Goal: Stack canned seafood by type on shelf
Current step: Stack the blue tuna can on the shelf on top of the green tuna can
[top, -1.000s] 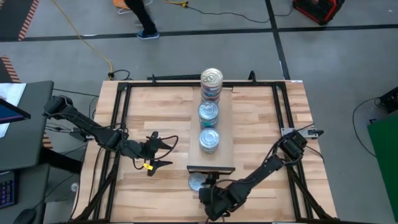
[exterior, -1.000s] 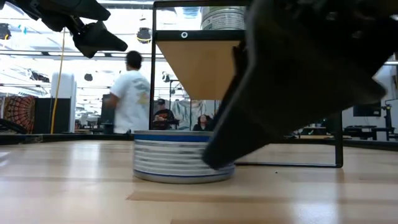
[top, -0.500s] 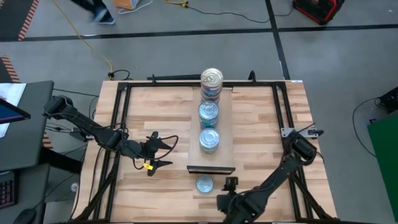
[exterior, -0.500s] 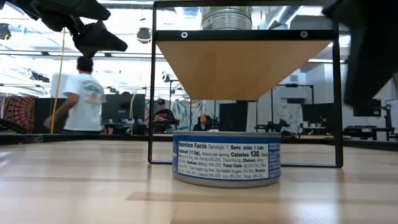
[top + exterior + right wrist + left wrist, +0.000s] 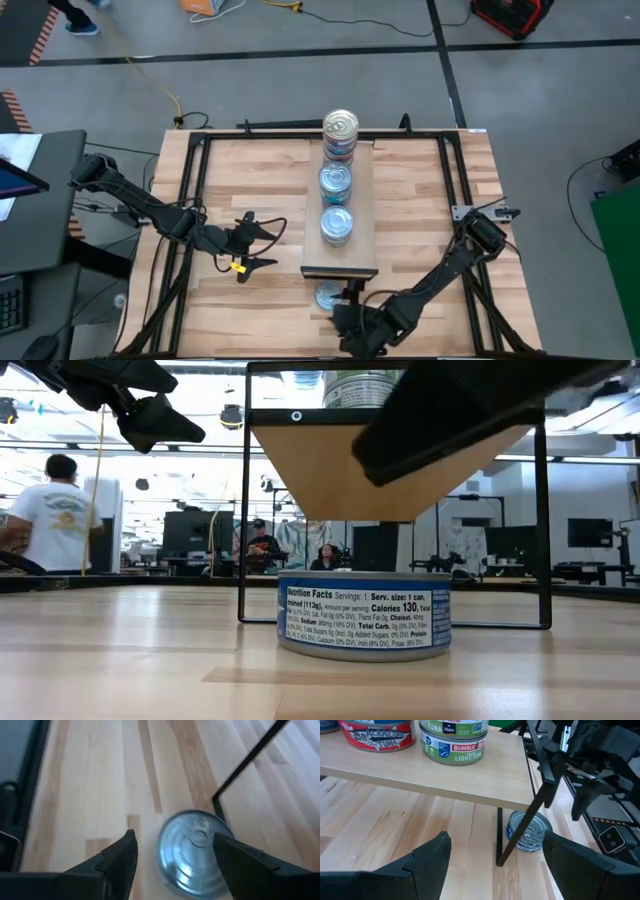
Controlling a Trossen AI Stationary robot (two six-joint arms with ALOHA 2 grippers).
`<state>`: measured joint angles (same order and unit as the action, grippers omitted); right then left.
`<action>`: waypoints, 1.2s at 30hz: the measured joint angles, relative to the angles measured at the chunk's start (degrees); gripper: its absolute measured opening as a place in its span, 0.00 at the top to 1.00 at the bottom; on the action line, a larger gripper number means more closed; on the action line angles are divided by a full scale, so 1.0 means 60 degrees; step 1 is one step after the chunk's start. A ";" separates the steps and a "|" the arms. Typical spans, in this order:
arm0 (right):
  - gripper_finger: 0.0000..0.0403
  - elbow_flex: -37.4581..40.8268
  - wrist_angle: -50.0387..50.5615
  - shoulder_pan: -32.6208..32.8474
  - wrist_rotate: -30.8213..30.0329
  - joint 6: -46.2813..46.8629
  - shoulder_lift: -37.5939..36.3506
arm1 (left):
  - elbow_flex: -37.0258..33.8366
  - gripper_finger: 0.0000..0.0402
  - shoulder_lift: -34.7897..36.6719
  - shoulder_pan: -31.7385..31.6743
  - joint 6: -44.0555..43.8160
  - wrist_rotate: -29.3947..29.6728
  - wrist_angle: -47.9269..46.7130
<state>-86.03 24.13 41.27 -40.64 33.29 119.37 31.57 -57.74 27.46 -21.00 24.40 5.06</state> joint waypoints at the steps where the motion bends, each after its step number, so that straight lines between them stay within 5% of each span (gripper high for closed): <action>1: 0.29 0.0104 -0.0216 -0.0049 0.0003 -0.0017 -0.0003 | 0.0000 0.25 0.0000 0.0000 0.0007 0.0000 0.0000; 11: 0.29 0.0810 -0.0285 -0.0156 0.0915 0.0777 0.0001 | 0.0000 0.25 0.0000 0.0000 0.0025 0.0000 0.0000; 20: 0.29 0.0759 0.1447 -0.0024 0.2687 0.2188 -0.0122 | 0.0000 0.25 0.0000 0.0000 0.0027 0.0000 -0.0007; 25: 0.29 0.0443 0.3786 0.0250 0.3943 0.3694 -0.0243 | 0.0000 0.25 0.0000 0.0000 0.0027 0.0000 -0.0007; 29: 0.29 0.0076 0.5339 0.0540 0.3967 0.4852 -0.0519 | 0.0000 0.25 0.0000 0.0000 0.0023 0.0000 -0.0007; 36: 0.29 -0.0009 0.5488 0.0827 0.3722 0.5812 -0.0866 | 0.0000 0.25 0.0000 -0.0004 0.0016 0.0000 -0.0004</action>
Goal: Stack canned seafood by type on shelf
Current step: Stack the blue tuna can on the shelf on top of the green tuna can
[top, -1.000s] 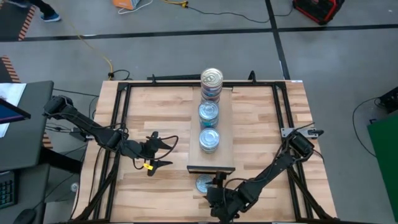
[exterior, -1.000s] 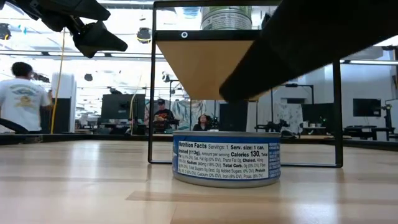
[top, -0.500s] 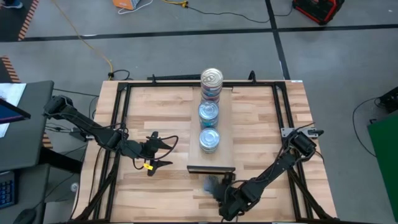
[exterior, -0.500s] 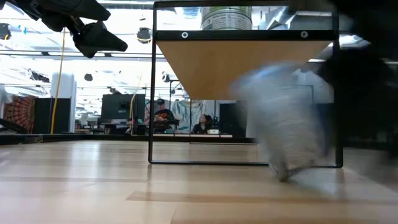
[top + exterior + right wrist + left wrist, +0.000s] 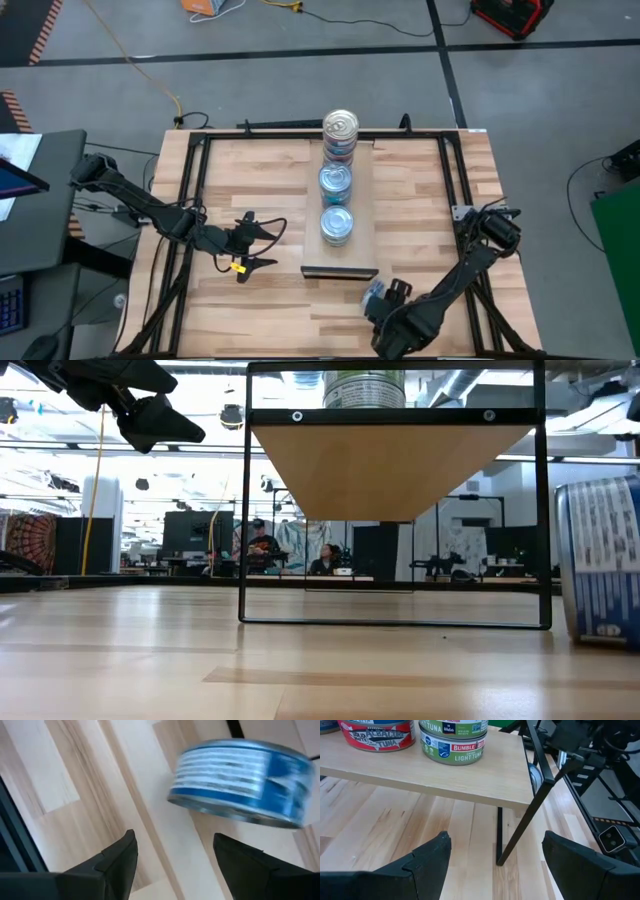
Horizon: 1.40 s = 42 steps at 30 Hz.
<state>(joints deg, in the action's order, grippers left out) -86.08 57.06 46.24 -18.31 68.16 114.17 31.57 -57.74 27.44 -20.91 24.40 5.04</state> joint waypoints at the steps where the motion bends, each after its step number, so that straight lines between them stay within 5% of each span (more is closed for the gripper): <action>1: 0.29 0.0003 0.0019 -0.0003 0.0056 -0.0010 -0.0006 | 0.0000 0.25 0.0000 0.0002 0.0000 0.0000 0.0000; 9: 0.29 -0.0645 0.0726 0.0121 -0.0294 -0.0924 -0.0529 | 0.0000 0.25 0.0000 0.0000 -0.0011 0.0000 0.0002; 14: 0.29 -0.0915 -0.0332 -0.0080 -0.1256 -0.2282 -0.0522 | 0.0000 0.25 0.0000 0.0004 -0.0018 0.0000 0.0004; 23: 0.29 -0.0900 -0.1719 -0.0555 -0.0693 -0.3494 0.0380 | 0.0000 0.25 0.0000 0.0000 0.0004 -0.0004 -0.0032; 29: 0.29 -0.0892 0.0780 -0.0588 -0.0358 -0.1711 0.0386 | 0.0000 0.25 0.0000 0.0000 0.0007 -0.0004 -0.0029; 36: 0.29 -0.1498 0.1655 -0.0179 -0.1081 -0.1540 0.0273 | 0.0000 0.25 0.0000 0.0000 0.0011 -0.0004 -0.0026; 42: 0.29 -0.2174 0.4511 0.0183 -0.1078 -0.1575 0.0273 | 0.0000 0.25 0.0000 0.0000 0.0065 0.0036 -0.0026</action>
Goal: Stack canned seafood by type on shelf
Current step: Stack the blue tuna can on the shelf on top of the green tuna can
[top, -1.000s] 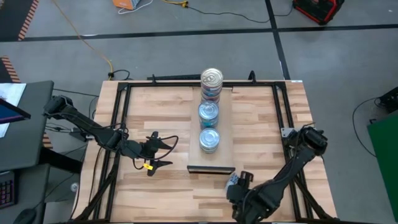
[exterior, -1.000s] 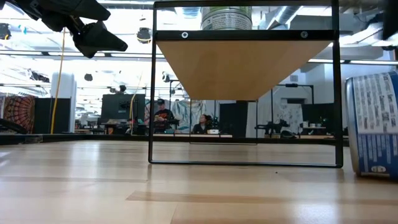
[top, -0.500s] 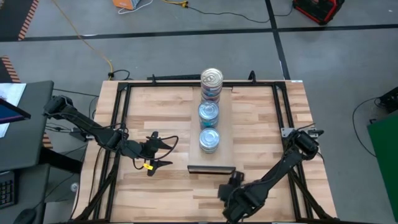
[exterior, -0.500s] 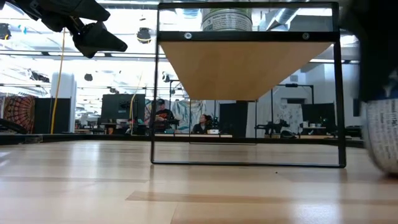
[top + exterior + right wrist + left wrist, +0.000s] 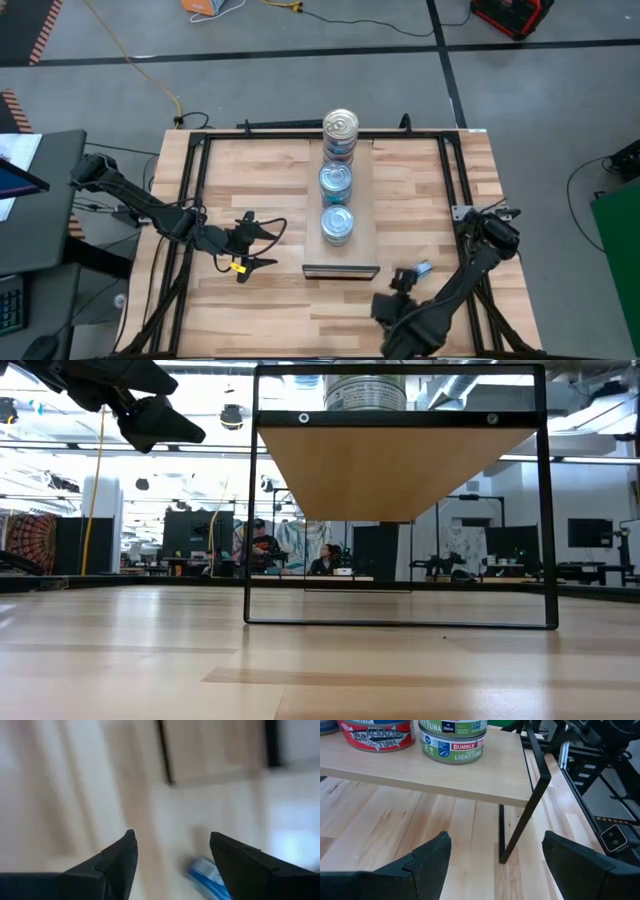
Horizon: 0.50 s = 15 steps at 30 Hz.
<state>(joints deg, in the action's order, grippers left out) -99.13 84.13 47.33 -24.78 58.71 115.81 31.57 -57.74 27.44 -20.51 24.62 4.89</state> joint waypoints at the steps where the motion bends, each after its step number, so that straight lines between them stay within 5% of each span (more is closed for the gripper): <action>1: 0.29 -0.0065 0.0550 0.0020 0.0026 -0.0003 0.0000 | 0.0000 0.25 0.0000 0.0000 0.0039 0.0004 0.0001; 9: 0.29 0.0425 0.1043 -0.1141 0.1789 -0.1939 -0.0339 | 0.0004 0.25 0.0000 0.0000 0.0153 0.0069 0.0062; 15: 0.29 0.0937 0.0994 -0.1624 0.2131 -0.3480 -0.0363 | 0.0004 0.25 0.0000 0.0000 0.0216 0.0007 -0.0209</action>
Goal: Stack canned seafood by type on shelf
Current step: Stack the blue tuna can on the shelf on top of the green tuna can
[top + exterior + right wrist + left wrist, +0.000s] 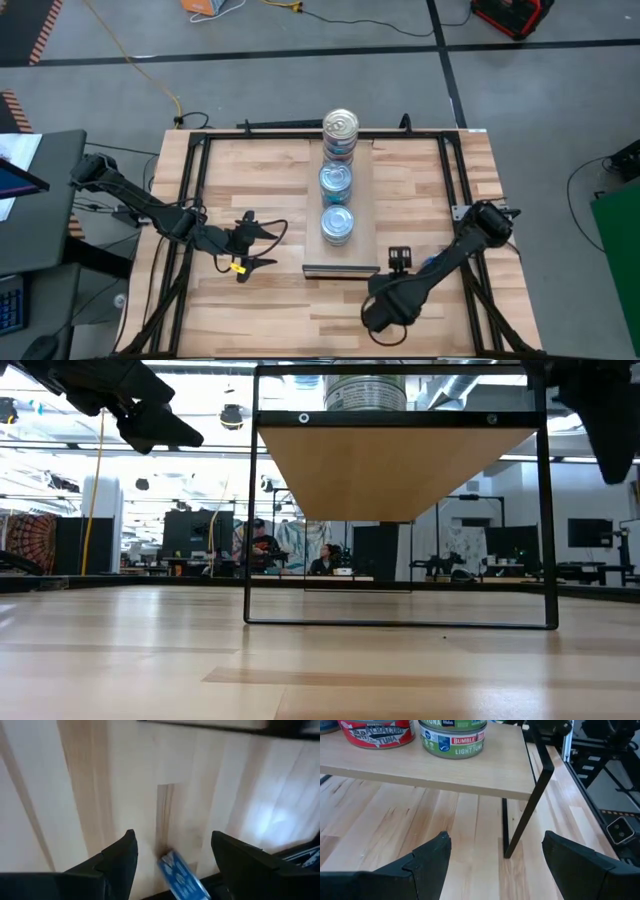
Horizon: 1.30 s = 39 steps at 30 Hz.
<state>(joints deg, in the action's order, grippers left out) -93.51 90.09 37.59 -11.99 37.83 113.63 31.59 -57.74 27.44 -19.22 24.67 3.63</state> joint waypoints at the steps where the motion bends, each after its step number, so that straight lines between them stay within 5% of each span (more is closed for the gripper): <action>1: 0.29 0.0102 -0.0036 -0.0032 0.0028 -0.0130 -0.0024 | 0.0000 0.25 0.0000 0.0000 0.0029 -0.0004 -0.0044; 11: 0.29 0.1505 -0.0027 -0.0032 0.0176 -0.0311 -0.1206 | 0.0000 0.25 0.0000 0.0000 0.0174 0.0137 -0.0063; 18: 0.29 0.3340 -0.0847 -0.0102 0.1357 -0.0650 -0.2058 | 0.0000 0.25 0.0000 0.0000 0.0173 0.0194 0.0016; 27: 0.29 0.3776 -0.0073 -0.0169 0.1611 -0.3028 -0.1883 | 0.0000 0.25 0.0000 0.0000 0.0191 0.0295 0.0016; 39: 0.20 0.5026 -0.0243 -0.0346 0.2541 -0.3758 -0.1860 | 0.0000 0.25 0.0000 0.0000 0.0273 0.0291 -0.0246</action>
<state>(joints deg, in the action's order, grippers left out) -63.35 88.63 35.52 3.25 15.28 102.47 31.59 -57.74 27.44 -17.58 26.41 2.15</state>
